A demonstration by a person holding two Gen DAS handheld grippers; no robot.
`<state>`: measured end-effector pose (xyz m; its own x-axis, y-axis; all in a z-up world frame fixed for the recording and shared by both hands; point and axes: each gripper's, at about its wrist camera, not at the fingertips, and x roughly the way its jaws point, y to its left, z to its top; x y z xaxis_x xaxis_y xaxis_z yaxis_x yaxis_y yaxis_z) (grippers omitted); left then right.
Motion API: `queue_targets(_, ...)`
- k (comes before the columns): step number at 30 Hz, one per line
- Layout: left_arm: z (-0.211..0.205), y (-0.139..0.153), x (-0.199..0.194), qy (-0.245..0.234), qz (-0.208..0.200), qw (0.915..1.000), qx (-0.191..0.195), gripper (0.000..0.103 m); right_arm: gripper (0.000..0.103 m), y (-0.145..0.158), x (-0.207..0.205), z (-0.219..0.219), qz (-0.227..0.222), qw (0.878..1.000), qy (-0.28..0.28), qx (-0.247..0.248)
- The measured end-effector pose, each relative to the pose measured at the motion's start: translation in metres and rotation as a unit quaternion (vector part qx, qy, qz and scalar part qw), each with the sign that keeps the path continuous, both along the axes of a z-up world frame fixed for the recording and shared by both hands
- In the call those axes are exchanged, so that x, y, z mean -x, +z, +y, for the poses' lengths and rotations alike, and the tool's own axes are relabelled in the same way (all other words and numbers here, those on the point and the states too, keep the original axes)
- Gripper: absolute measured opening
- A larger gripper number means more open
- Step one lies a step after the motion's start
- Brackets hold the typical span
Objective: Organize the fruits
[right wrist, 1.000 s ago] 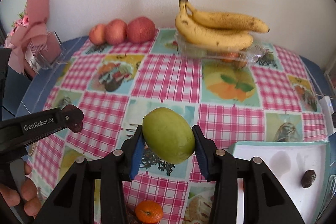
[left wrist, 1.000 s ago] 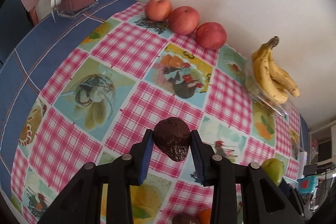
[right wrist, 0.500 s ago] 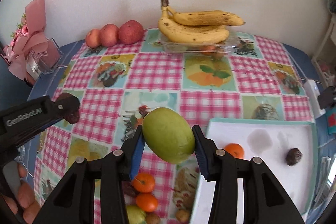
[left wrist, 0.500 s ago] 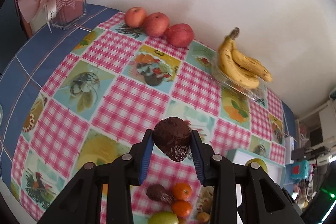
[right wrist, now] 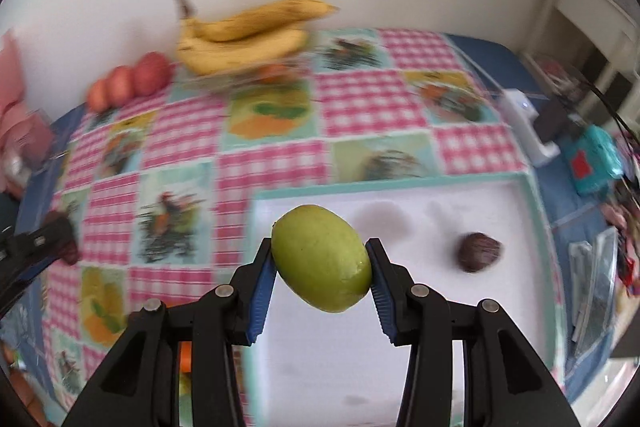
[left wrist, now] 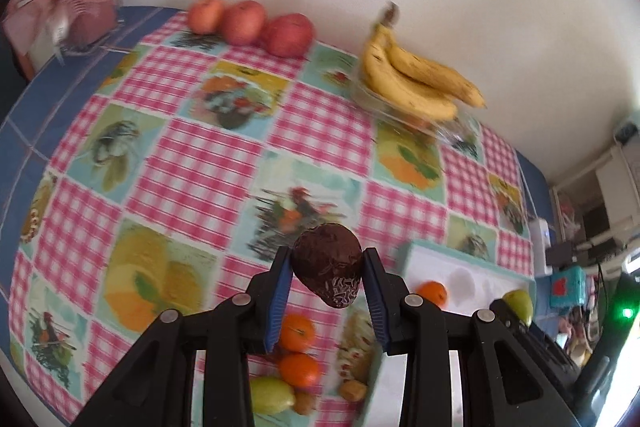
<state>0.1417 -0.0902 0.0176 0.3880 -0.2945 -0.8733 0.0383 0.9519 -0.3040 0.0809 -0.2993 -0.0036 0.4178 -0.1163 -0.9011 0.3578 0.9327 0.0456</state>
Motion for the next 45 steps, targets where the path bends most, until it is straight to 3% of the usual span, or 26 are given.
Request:
queue_targets(4,-0.04,-0.007,0.008,-0.045,0.006,0.9989,0.0,0.038,0.046,-0.007,0.008,-0.036,0.012,0.999,-0.033,0.006)
queue_targets(7,-0.073,-0.011,0.017,-0.081,0.001,0.9964,-0.026,0.038,0.046,-0.011,0.013,-0.057,0.02,0.998,-0.053,0.019)
queue_targets(13,-0.127,-0.028,0.031,-0.14,-0.002,0.9892,-0.043,0.038,0.046,-0.018,0.027,-0.095,0.013,0.996,-0.087,0.004)
queue_targets(23,-0.182,-0.044,0.045,-0.203,-0.035,0.976,-0.072,0.038,0.047,-0.023,0.031,-0.132,-0.01,0.994,-0.113,0.002)
queue_targets(32,-0.197,-0.061,0.045,-0.218,-0.042,0.9711,-0.087,0.038,0.047,-0.038,0.031,-0.15,-0.01,0.993,-0.115,-0.004)
queue_targets(45,-0.196,-0.071,0.041,-0.217,-0.041,0.9716,-0.085,0.038,0.047,-0.056,0.028,-0.156,0.003,0.993,-0.115,-0.012)
